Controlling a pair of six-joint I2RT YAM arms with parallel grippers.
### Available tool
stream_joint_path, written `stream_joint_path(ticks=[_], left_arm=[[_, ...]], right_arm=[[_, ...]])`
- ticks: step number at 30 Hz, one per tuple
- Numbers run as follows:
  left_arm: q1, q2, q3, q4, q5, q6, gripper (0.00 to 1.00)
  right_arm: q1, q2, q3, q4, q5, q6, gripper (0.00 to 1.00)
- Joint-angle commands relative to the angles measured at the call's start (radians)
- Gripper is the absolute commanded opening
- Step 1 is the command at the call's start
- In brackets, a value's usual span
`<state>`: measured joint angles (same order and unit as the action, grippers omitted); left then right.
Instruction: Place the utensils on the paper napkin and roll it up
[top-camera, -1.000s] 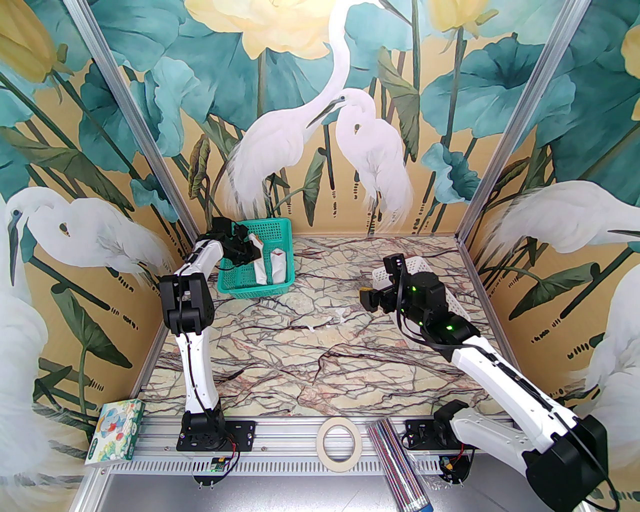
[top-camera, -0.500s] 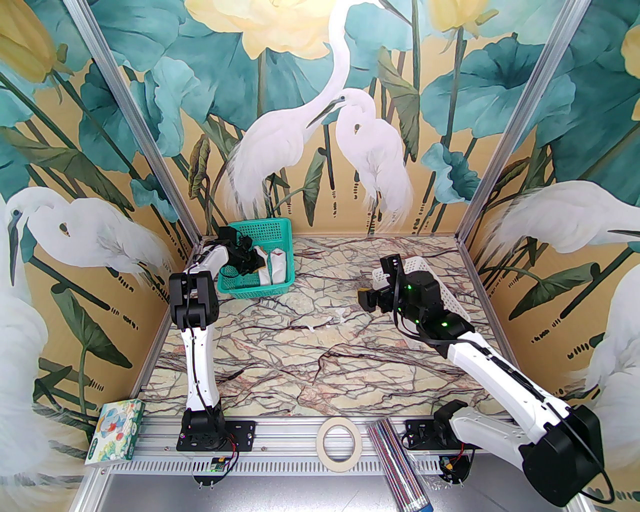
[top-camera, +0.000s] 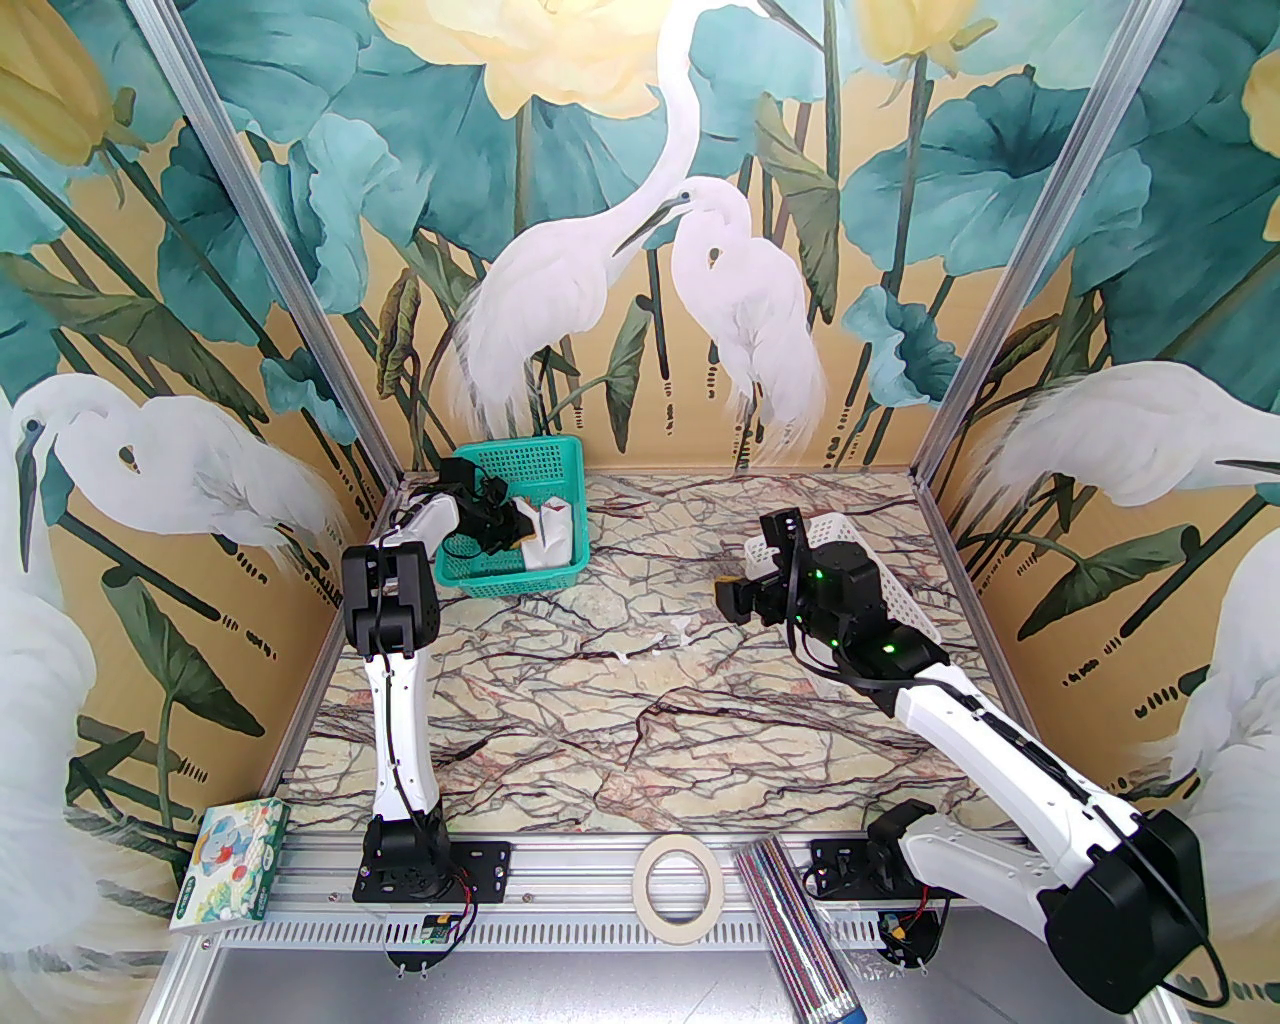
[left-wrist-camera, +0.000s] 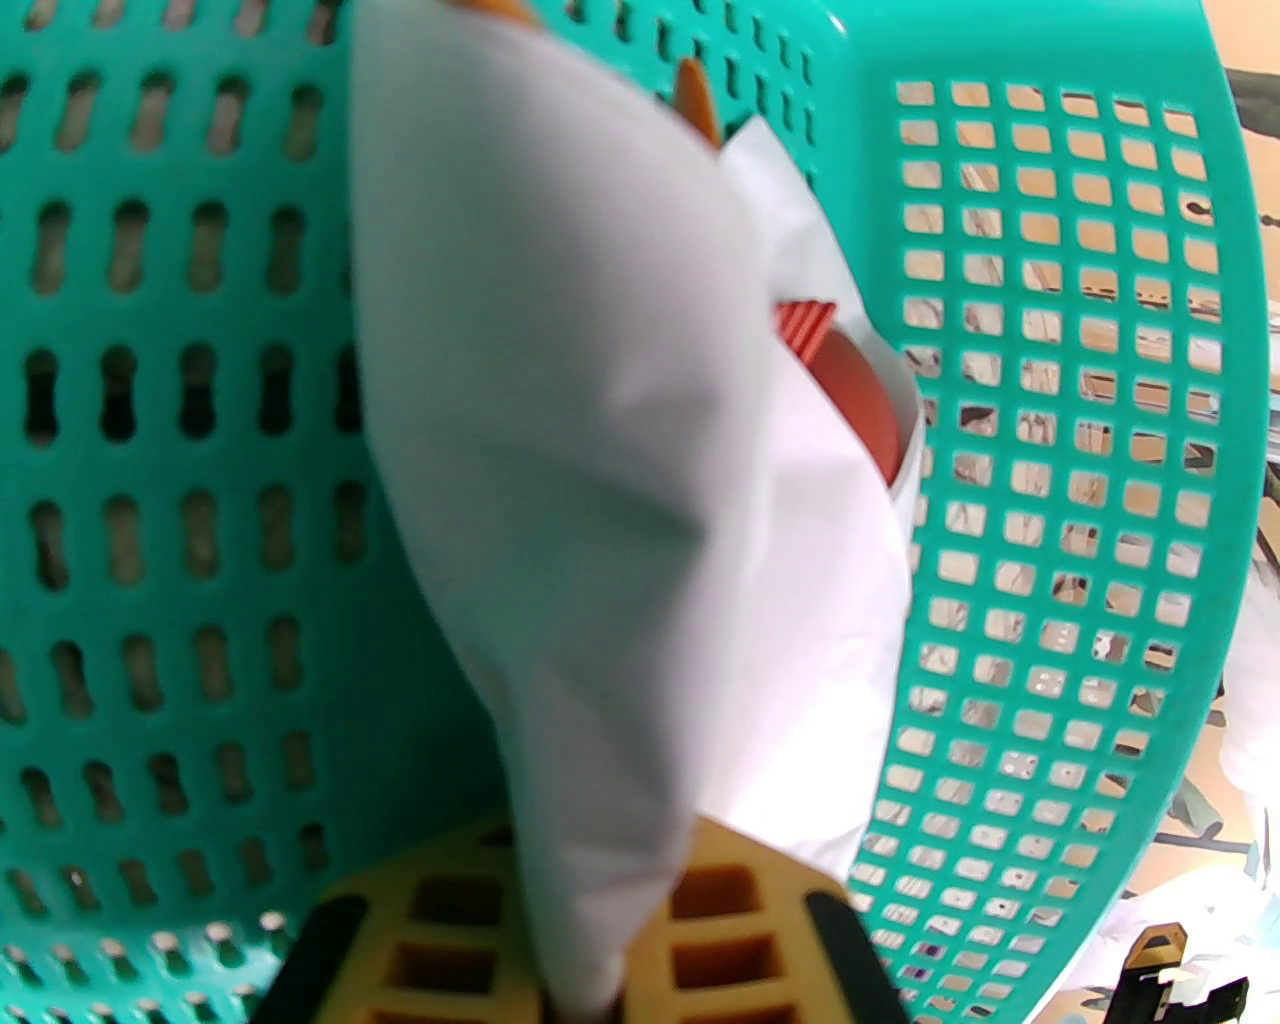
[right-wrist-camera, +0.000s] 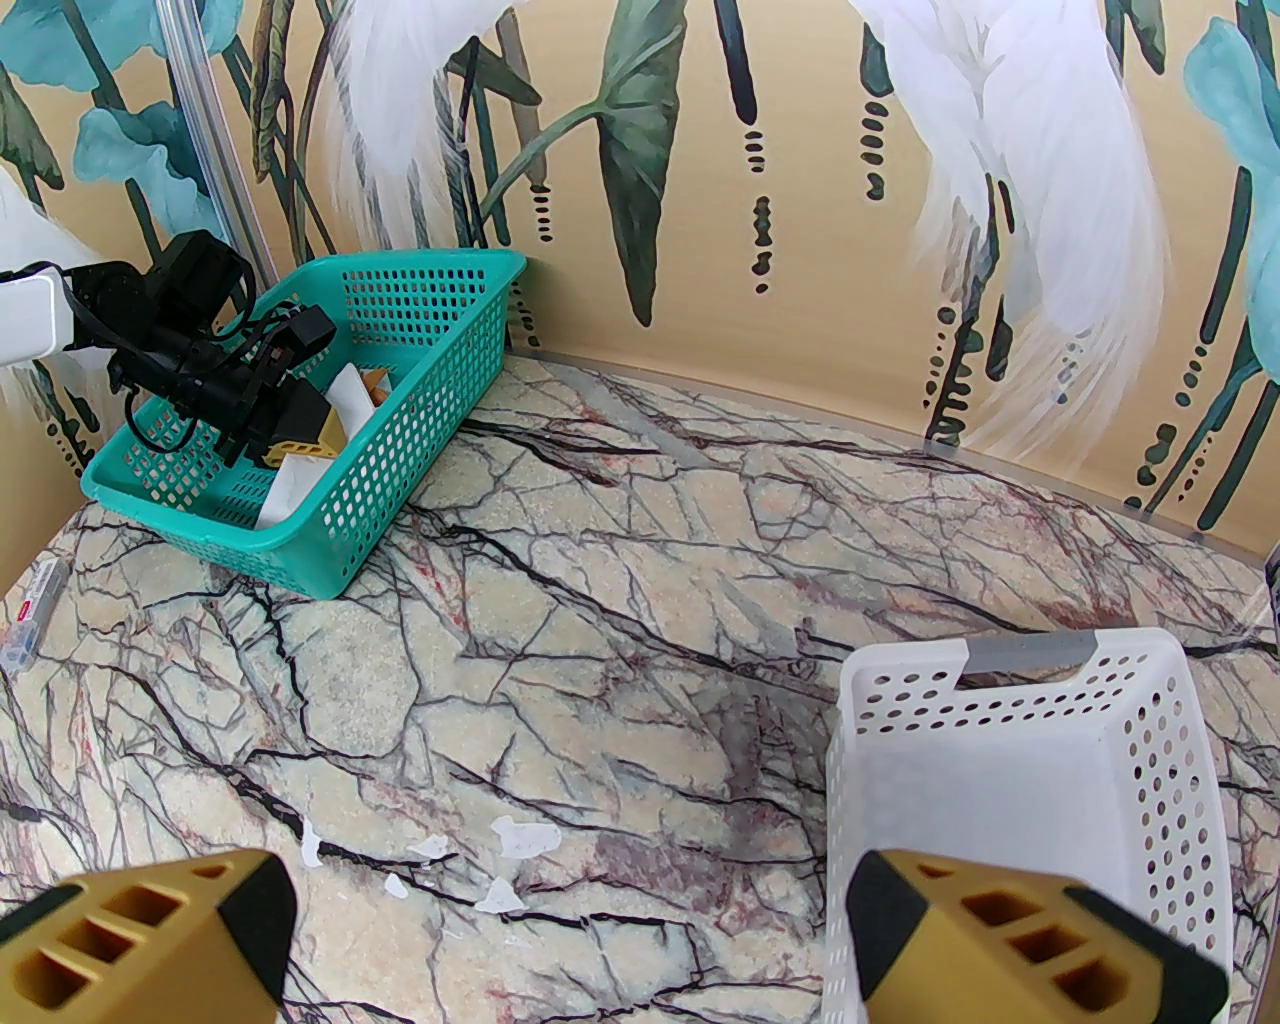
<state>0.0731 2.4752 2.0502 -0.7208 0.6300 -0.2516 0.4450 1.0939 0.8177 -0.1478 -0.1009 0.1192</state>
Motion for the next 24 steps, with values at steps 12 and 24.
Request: stream_joint_path(ticks=[12, 24], left_arm=[[0.002, 0.032, 0.016, -0.017, -0.015, 0.021, 0.4], [0.019, -0.042, 0.01, -0.056, -0.072, 0.042, 0.49]], right_arm=[[-0.002, 0.005, 0.004, 0.014, -0.003, 0.013, 0.99], [-0.002, 0.021, 0.009, 0.024, 0.002, 0.012, 0.99]])
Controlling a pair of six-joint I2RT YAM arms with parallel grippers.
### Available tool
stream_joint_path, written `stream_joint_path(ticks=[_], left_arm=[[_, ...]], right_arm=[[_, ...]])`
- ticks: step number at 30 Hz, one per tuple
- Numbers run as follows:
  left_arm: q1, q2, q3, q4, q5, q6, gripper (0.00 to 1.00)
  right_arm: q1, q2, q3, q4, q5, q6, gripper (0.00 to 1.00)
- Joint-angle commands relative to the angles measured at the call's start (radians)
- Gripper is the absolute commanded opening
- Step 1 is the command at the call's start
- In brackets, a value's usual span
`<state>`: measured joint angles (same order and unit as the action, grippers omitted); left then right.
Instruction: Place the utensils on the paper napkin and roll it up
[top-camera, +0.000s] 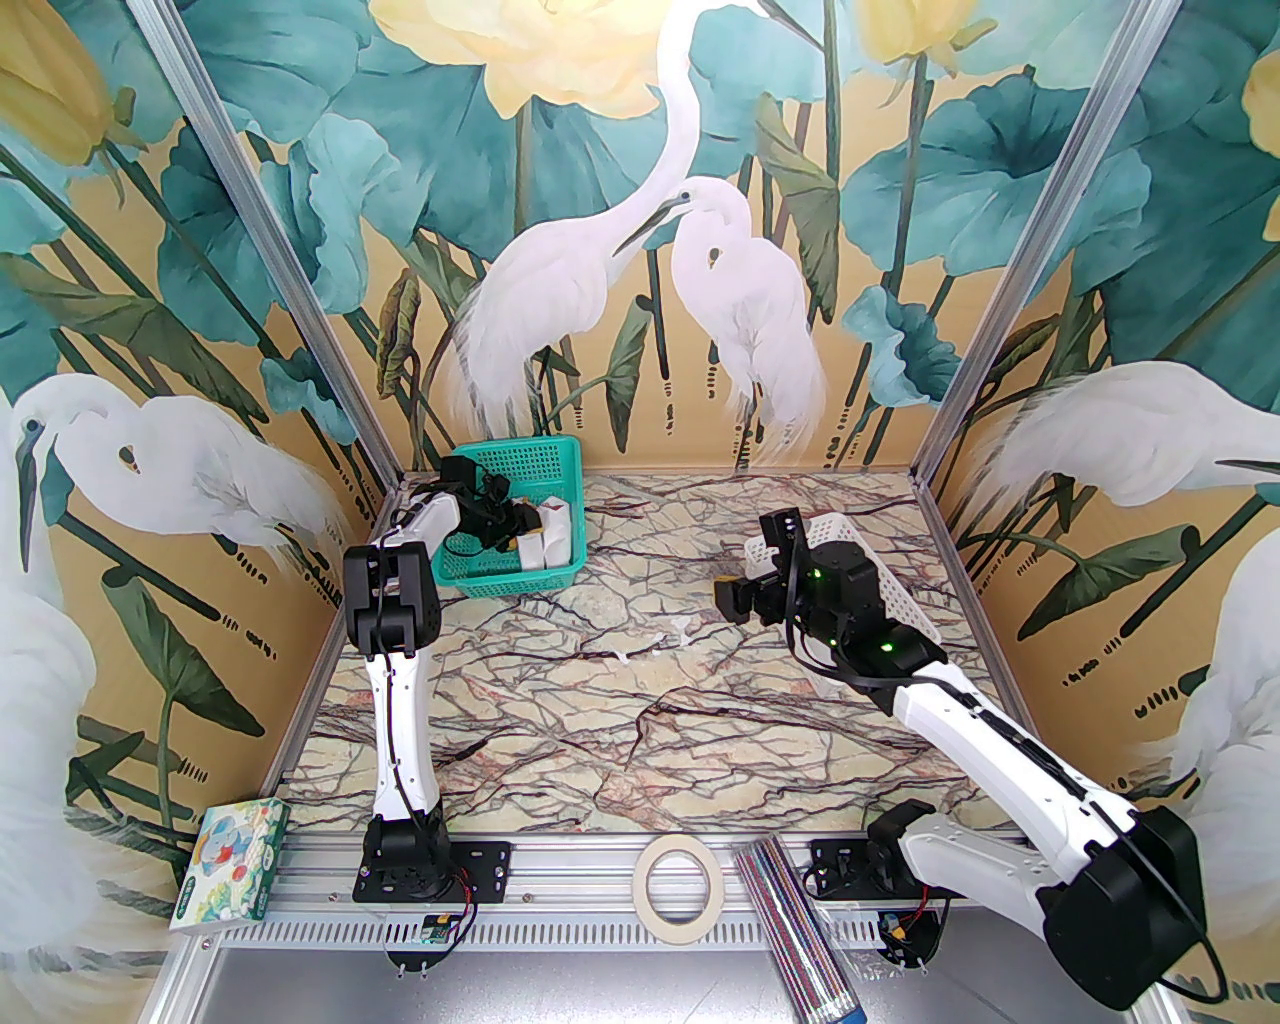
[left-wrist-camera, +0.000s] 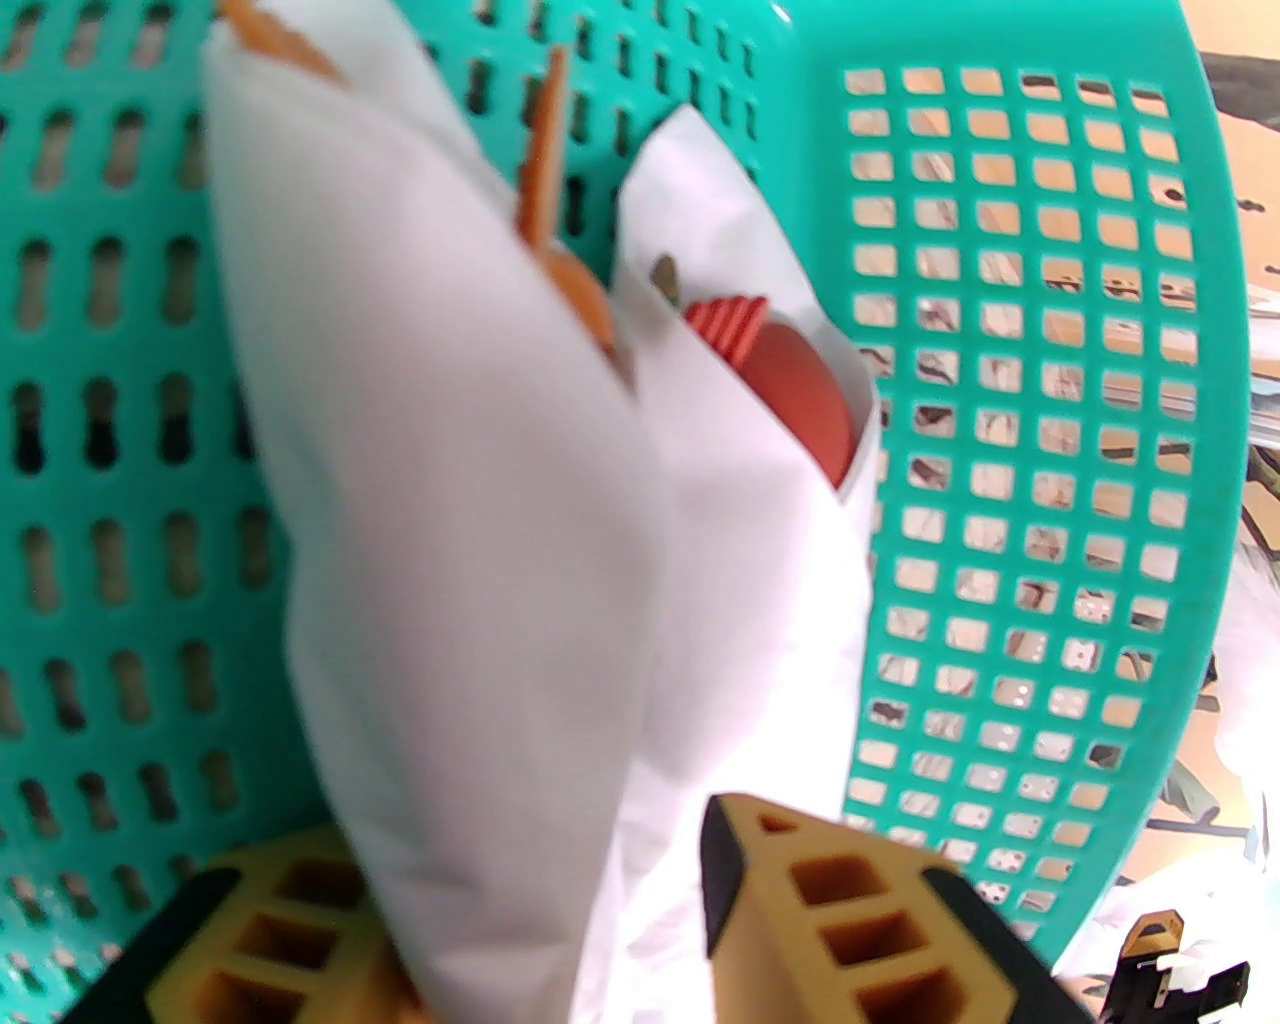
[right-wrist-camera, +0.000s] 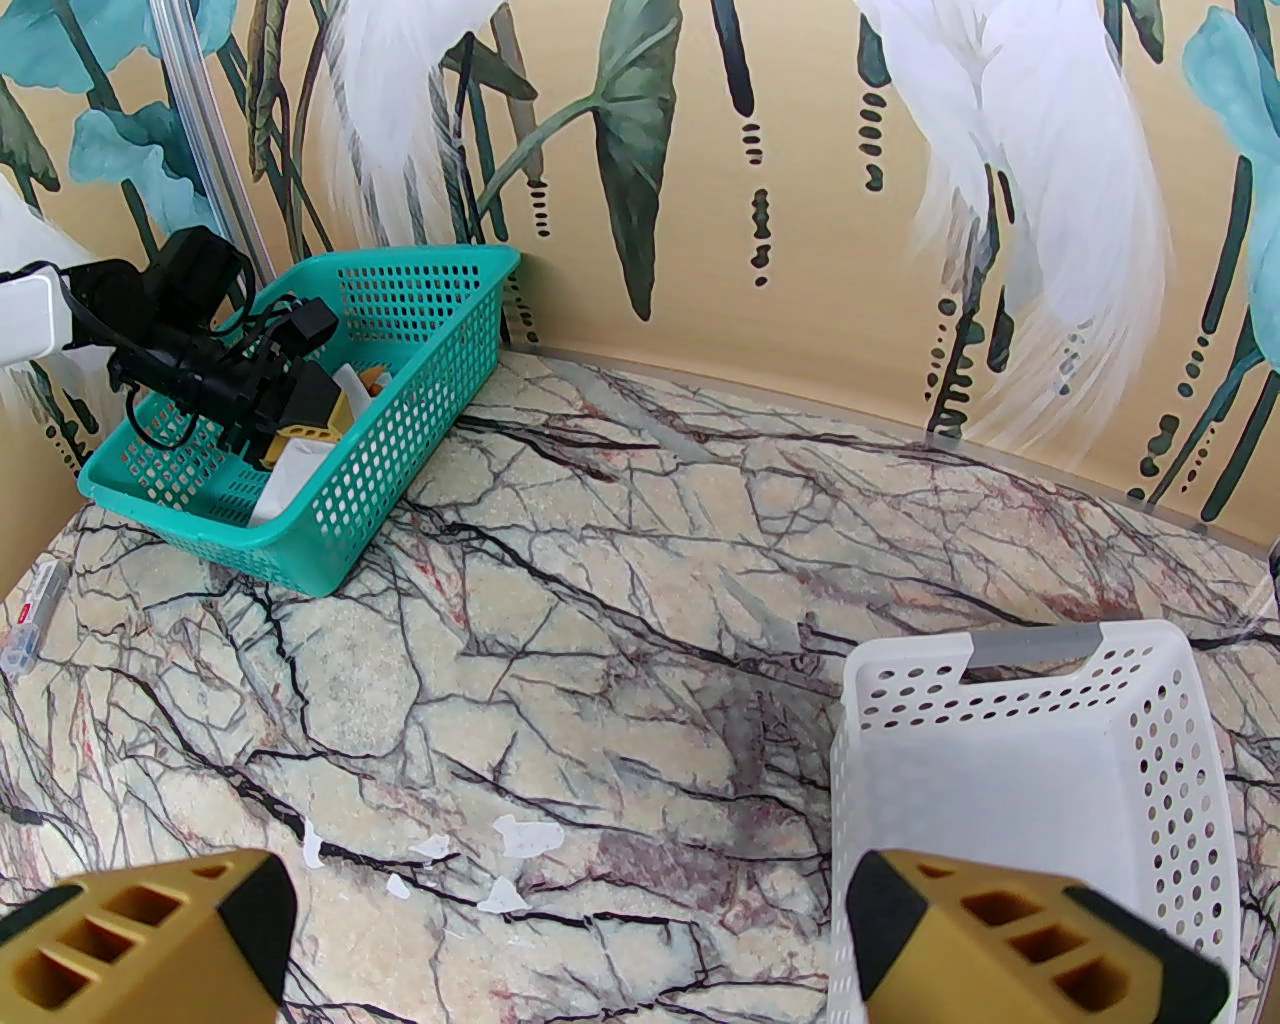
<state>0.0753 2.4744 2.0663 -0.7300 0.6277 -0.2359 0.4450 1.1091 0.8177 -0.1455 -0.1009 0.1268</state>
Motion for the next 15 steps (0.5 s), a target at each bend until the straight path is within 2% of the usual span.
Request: stream_joint_path(ticks=[1, 15], left_arm=[[0.017, -0.044, -0.006, -0.049, -0.069, 0.029, 0.5], [0.017, -0.09, -0.011, -0.091, -0.158, 0.039, 0.59]], right_arm=[[-0.002, 0.007, 0.01, 0.02, 0.005, 0.004, 0.99], [-0.002, -0.008, 0.011, 0.015, 0.012, 0.005, 0.99]])
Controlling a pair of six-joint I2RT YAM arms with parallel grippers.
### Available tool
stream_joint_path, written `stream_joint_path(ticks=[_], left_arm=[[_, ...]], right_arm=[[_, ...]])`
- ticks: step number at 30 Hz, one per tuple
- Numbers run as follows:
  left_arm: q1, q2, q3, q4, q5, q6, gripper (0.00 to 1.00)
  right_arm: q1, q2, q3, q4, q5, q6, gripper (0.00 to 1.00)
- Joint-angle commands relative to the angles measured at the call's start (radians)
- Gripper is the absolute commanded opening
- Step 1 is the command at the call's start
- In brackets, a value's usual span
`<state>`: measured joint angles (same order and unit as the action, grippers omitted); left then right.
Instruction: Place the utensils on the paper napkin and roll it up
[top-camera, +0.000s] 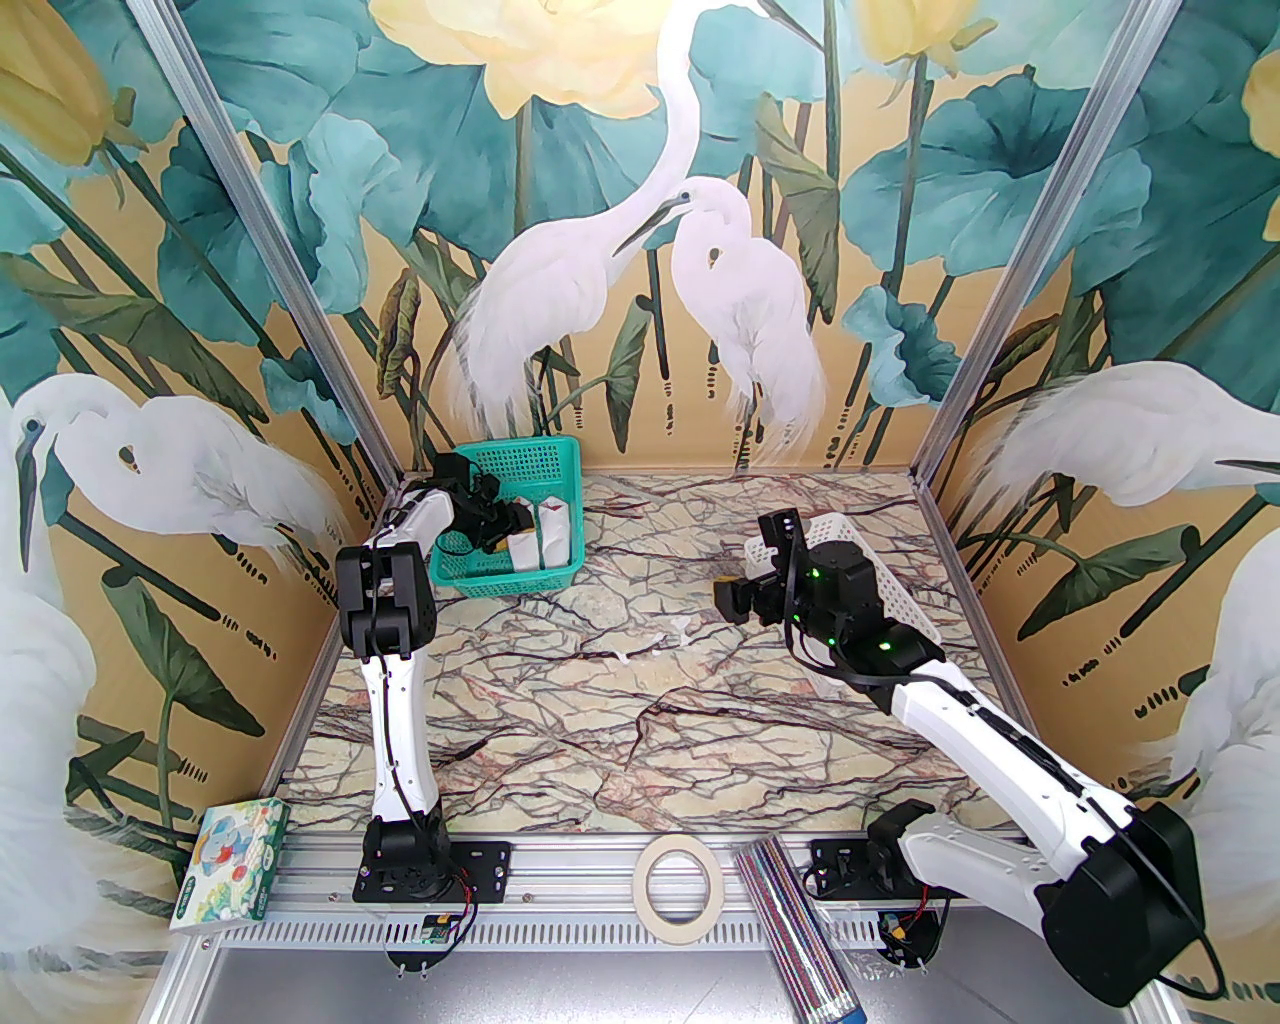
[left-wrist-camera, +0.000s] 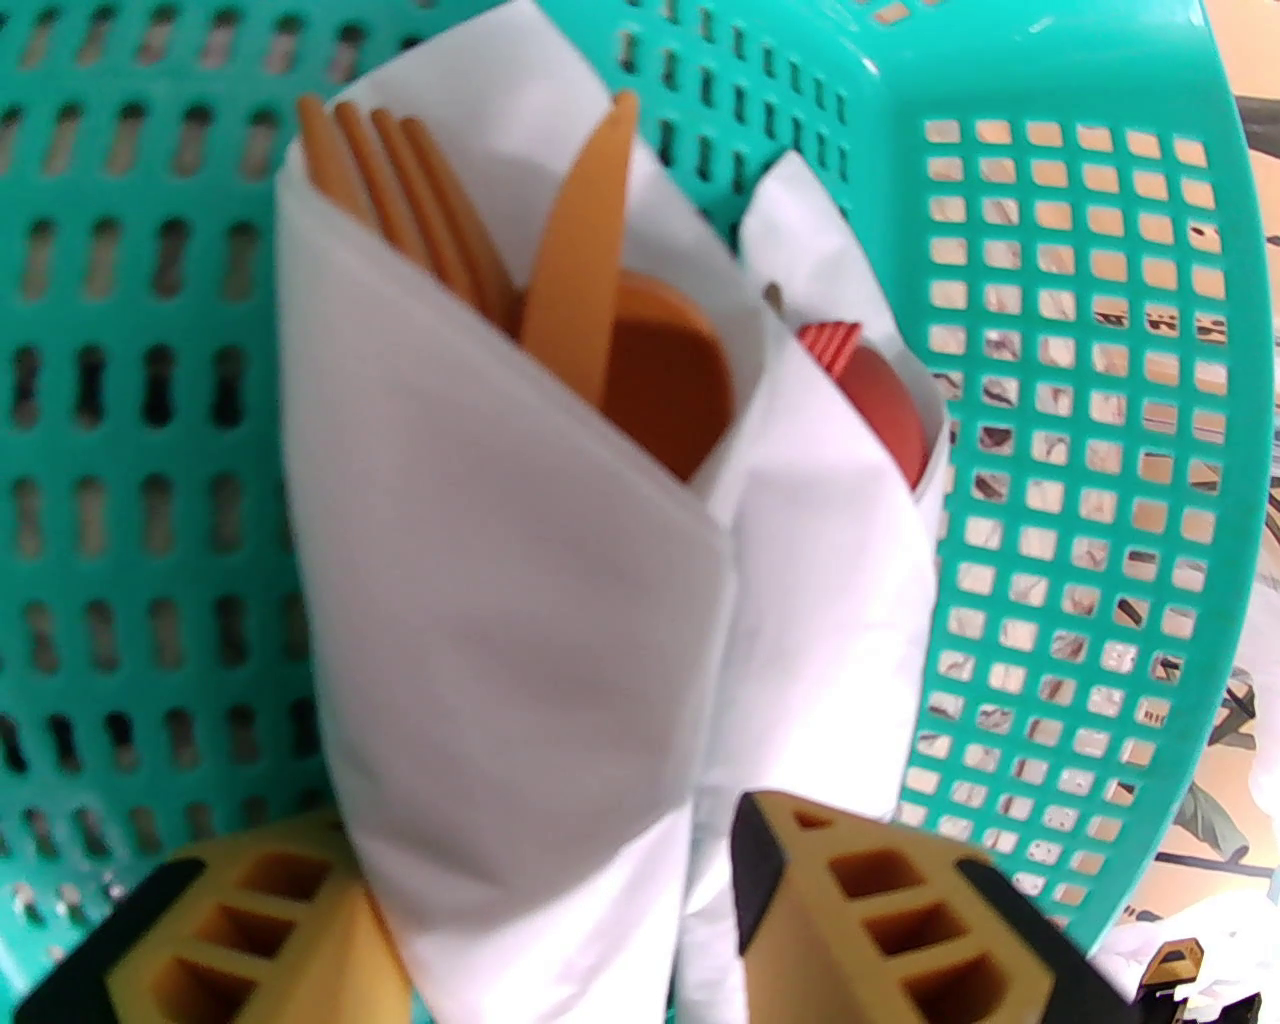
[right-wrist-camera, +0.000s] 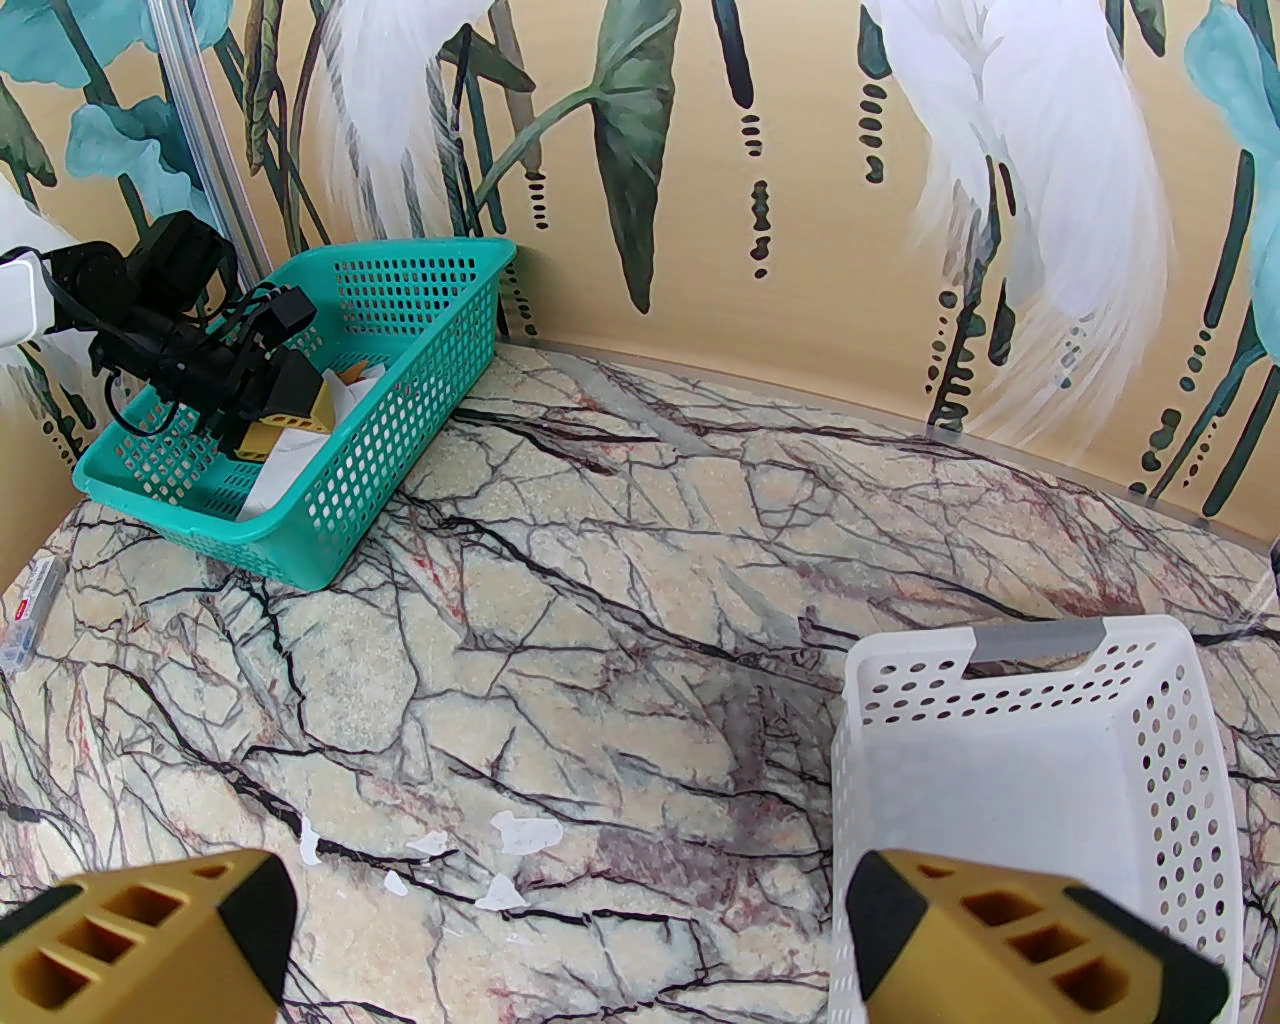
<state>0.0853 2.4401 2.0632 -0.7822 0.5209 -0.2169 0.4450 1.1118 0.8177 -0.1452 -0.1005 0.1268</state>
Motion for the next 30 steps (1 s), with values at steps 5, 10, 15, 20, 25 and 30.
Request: stream_joint_path(ticks=[5, 10, 15, 20, 25, 30], left_arm=[[0.007, -0.062, -0.012, -0.055, -0.082, 0.027, 0.61], [0.007, -0.128, -0.02, -0.073, -0.121, 0.04, 0.67], [0.007, -0.206, -0.046, -0.073, -0.128, 0.048, 0.68], [0.007, -0.331, -0.106, -0.055, -0.134, 0.052, 0.68], [0.007, -0.546, -0.276, 0.048, -0.128, 0.039, 0.69], [0.007, -0.828, -0.549, 0.207, -0.131, -0.01, 0.71]], right_arm=[[-0.002, -0.016, 0.012, 0.01, 0.022, 0.002, 0.99], [-0.004, -0.02, 0.03, -0.022, 0.048, -0.004, 0.99], [-0.03, -0.03, 0.059, -0.065, 0.065, -0.009, 0.99], [-0.076, -0.033, 0.097, -0.127, 0.078, -0.009, 0.99], [-0.144, -0.051, 0.11, -0.169, 0.075, 0.013, 0.99], [-0.222, -0.072, 0.106, -0.201, 0.065, 0.028, 0.99]])
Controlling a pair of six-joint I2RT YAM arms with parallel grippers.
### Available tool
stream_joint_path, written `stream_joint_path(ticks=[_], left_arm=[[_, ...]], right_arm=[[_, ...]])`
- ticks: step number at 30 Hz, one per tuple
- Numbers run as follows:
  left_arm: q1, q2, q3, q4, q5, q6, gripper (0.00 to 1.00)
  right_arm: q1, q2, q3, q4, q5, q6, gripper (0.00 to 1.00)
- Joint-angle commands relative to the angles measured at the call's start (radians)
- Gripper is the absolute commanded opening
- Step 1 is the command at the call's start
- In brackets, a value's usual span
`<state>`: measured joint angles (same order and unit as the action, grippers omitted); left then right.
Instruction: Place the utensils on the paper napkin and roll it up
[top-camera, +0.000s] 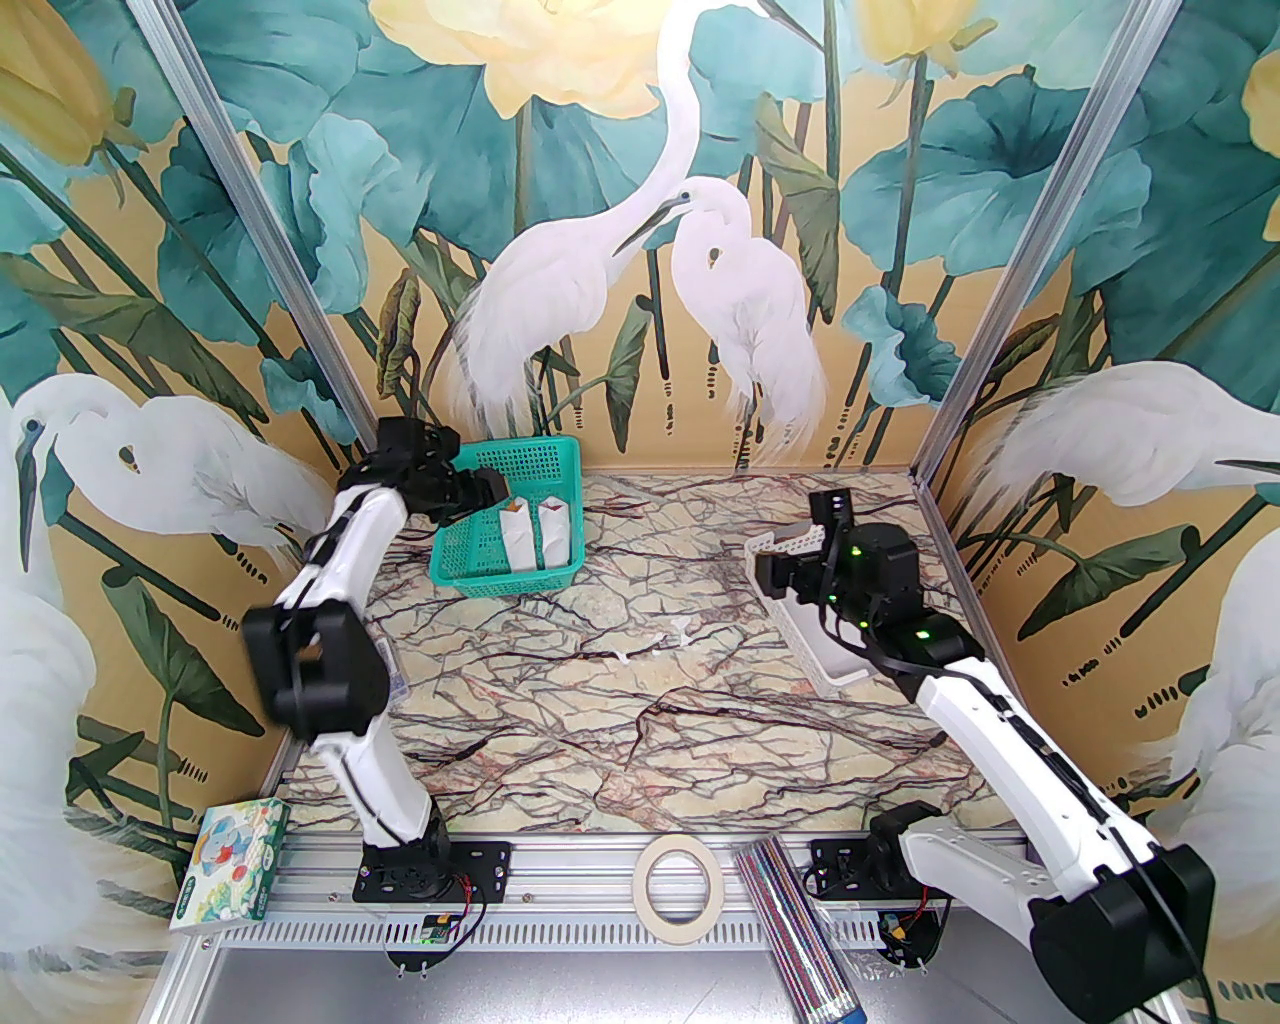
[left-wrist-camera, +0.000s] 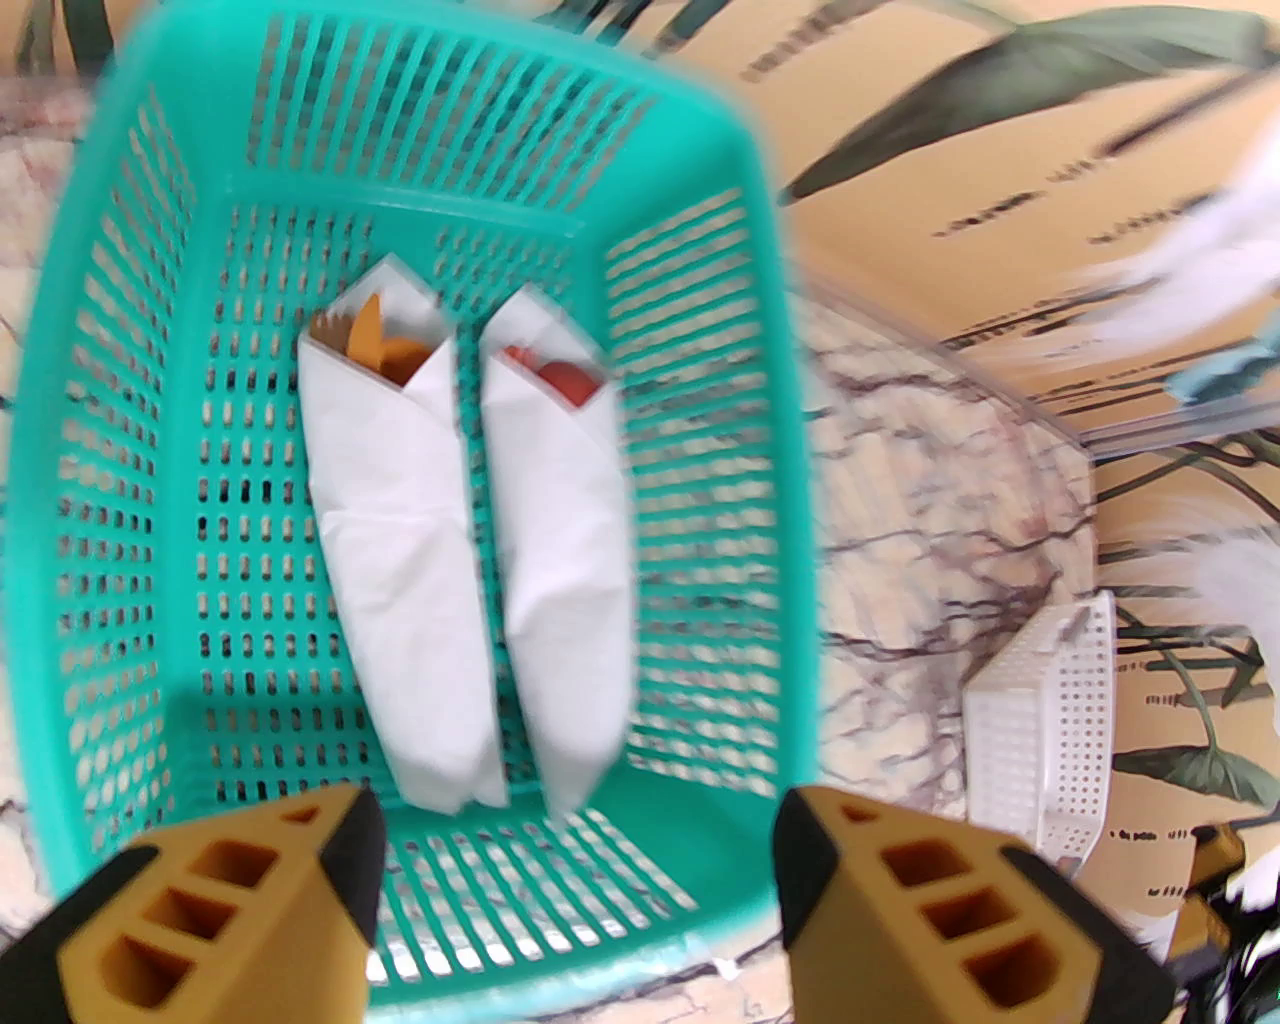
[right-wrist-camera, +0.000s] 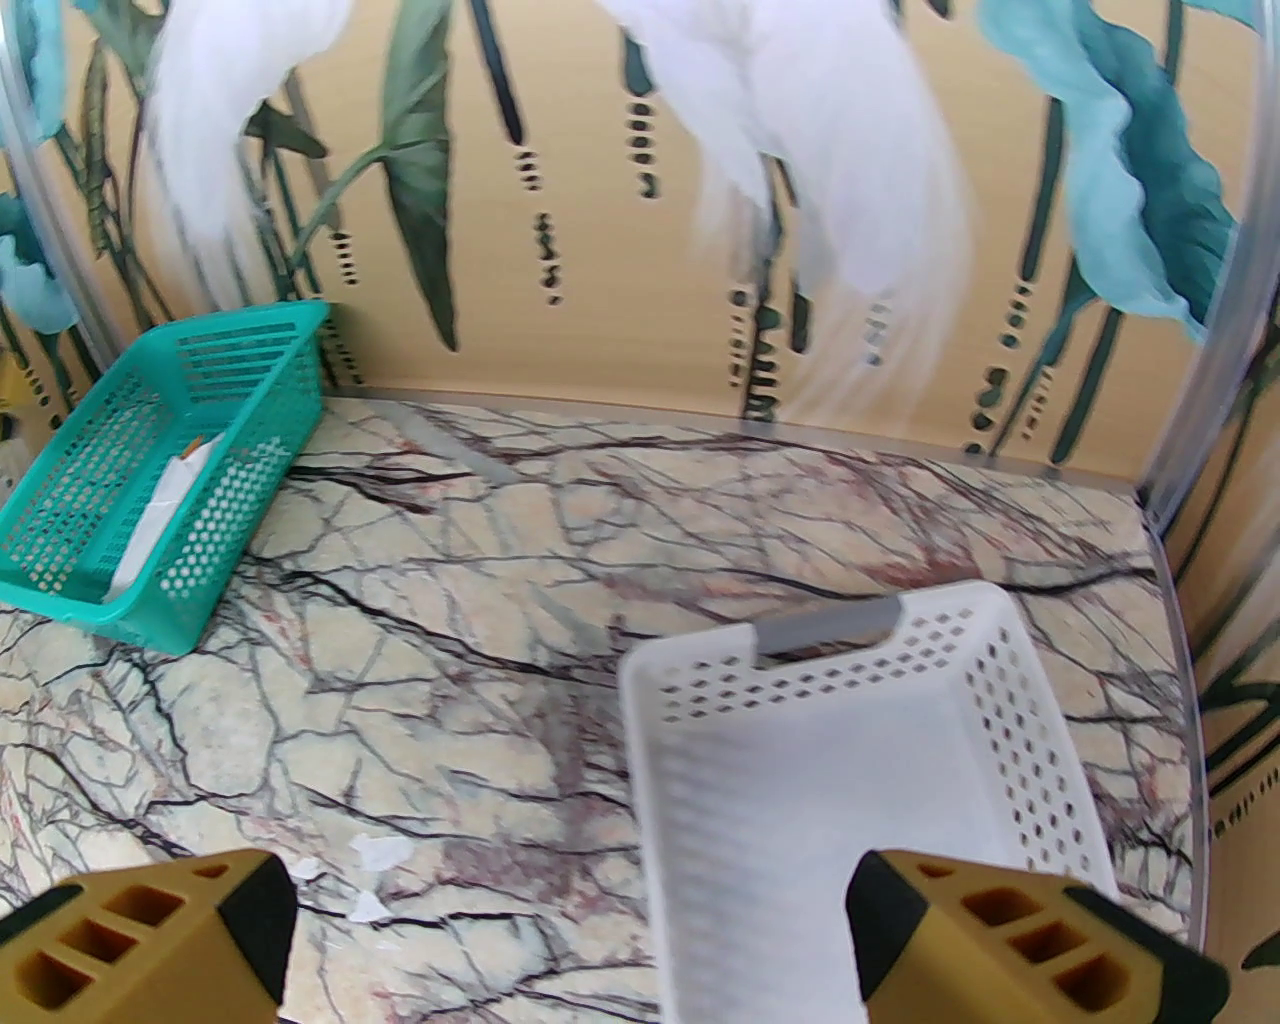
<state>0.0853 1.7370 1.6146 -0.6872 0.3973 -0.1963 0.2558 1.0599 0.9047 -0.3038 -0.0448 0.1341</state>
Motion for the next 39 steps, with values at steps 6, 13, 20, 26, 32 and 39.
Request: stream_joint_path(ticks=[6, 13, 20, 26, 32, 39], left_arm=[[0.007, -0.446, -0.422, 0.268, -0.07, -0.09, 0.76], [0.007, -0.721, -0.704, 0.384, -0.128, -0.13, 0.89], [0.007, -0.922, -0.917, 0.486, -0.188, -0.168, 1.0], [0.007, -0.967, -1.06, 0.573, -0.193, -0.245, 0.99], [0.007, -0.957, -1.223, 0.739, -0.266, -0.254, 0.99], [0.007, -0.819, -1.234, 0.802, -0.305, -0.202, 0.99]], right_arm=[[-0.162, -0.042, -0.018, -0.032, -0.028, 0.063, 0.99], [-0.275, -0.044, -0.091, 0.042, -0.029, 0.101, 0.99], [-0.323, 0.0, -0.219, 0.225, -0.036, 0.027, 0.99], [-0.328, 0.108, -0.264, 0.341, 0.0, -0.021, 0.99], [-0.331, 0.217, -0.324, 0.538, 0.01, -0.036, 0.99], [-0.331, 0.361, -0.371, 0.797, -0.056, -0.027, 0.99]])
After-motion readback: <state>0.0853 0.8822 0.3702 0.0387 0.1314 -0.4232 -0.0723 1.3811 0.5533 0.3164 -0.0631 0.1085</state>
